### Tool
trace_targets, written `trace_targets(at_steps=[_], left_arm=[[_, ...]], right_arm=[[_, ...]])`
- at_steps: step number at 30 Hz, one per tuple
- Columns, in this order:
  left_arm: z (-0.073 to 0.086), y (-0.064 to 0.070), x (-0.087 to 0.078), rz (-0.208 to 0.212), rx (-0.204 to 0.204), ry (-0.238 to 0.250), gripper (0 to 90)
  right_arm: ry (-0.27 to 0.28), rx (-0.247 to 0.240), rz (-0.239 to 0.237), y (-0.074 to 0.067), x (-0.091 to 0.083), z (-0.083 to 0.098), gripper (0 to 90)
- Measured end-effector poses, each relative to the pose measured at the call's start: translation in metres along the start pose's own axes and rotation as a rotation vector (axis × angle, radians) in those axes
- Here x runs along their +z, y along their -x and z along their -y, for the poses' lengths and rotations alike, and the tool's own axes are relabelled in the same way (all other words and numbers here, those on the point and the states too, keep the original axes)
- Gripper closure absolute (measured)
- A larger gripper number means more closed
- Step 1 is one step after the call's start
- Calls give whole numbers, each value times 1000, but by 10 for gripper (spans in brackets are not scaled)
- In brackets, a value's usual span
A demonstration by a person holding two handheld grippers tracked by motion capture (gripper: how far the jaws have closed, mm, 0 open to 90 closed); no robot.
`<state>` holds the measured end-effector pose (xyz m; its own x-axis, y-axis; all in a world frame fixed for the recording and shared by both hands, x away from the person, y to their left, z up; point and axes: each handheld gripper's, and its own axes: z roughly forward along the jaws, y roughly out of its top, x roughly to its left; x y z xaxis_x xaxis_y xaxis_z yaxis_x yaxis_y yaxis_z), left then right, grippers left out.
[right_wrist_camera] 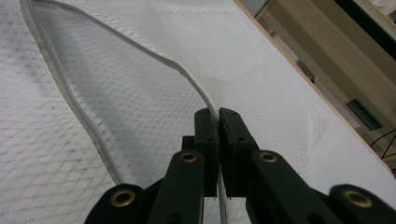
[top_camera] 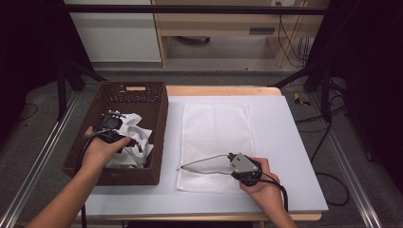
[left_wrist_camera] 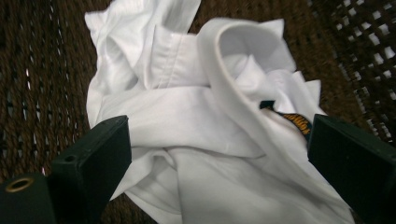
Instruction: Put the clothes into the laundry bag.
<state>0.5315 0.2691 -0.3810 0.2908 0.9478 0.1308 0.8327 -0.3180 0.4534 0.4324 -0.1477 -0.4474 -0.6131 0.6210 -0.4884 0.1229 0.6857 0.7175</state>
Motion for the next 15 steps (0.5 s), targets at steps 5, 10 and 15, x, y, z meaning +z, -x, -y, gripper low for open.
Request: trace_targets(at_steps=[5, 10, 15], left_arm=[[-4, -2, 9, 23, -1, -33, 92], [-7, -3, 20, 28, -2, -59, 73], [-6, -7, 32, 17, -4, -82, 63]], right_arm=[[2, -1, -4, 2, 0, 0, 861], [3, 0, -6, 2, -1, 1, 856], [3, 3, -8, 3, -2, 2, 854]])
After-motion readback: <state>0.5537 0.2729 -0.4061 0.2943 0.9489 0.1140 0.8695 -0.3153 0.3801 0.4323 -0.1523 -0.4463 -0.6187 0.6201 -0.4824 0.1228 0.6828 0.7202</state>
